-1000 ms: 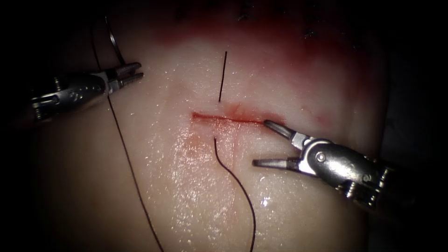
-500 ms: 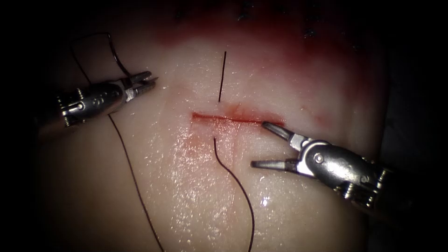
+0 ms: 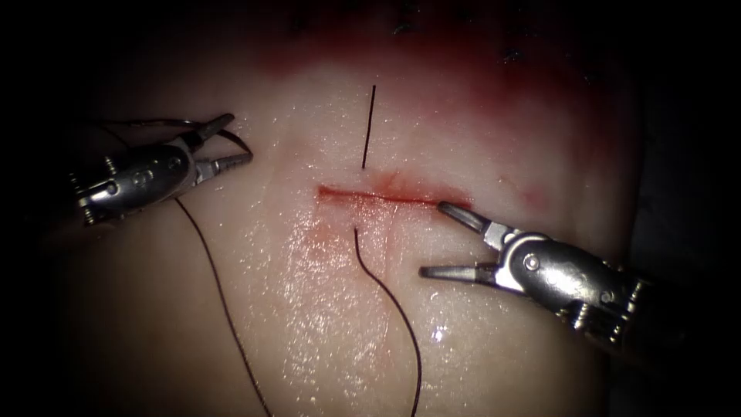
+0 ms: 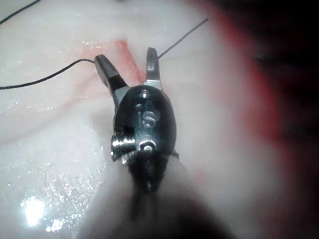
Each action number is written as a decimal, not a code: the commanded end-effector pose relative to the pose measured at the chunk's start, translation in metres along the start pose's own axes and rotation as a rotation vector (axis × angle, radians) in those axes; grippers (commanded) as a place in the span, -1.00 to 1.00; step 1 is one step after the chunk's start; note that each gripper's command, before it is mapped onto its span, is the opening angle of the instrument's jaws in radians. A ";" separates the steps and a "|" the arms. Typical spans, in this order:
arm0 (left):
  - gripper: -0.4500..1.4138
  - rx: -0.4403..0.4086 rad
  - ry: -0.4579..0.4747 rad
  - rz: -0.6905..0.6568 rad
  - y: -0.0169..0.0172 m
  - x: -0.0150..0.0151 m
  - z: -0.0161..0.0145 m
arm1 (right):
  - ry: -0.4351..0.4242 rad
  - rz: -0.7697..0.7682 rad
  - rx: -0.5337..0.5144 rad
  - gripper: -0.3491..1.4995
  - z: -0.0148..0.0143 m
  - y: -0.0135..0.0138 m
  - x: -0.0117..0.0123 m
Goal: Wound Closure
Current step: Set needle out of the way with left gripper
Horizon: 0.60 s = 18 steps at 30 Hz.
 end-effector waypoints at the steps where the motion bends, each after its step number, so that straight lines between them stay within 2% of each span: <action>1: 0.24 -0.019 0.010 -0.005 0.0000 0.0007 0.0003 | 0.001 -0.002 0.002 0.71 0.0008 0.0001 -0.0005; 5: 0.25 -0.052 0.012 -0.026 0.0008 0.0033 -0.0022 | 0.002 -0.004 0.004 0.69 0.0006 0.0001 -0.0008; 11: 0.24 -0.112 0.044 0.035 0.0032 0.0058 -0.0049 | 0.003 -0.006 0.007 0.67 0.0003 0.0002 -0.0009; 18: 0.24 -0.151 0.079 0.181 0.0068 0.0068 -0.0056 | 0.003 -0.006 0.007 0.67 0.0004 0.0004 -0.0010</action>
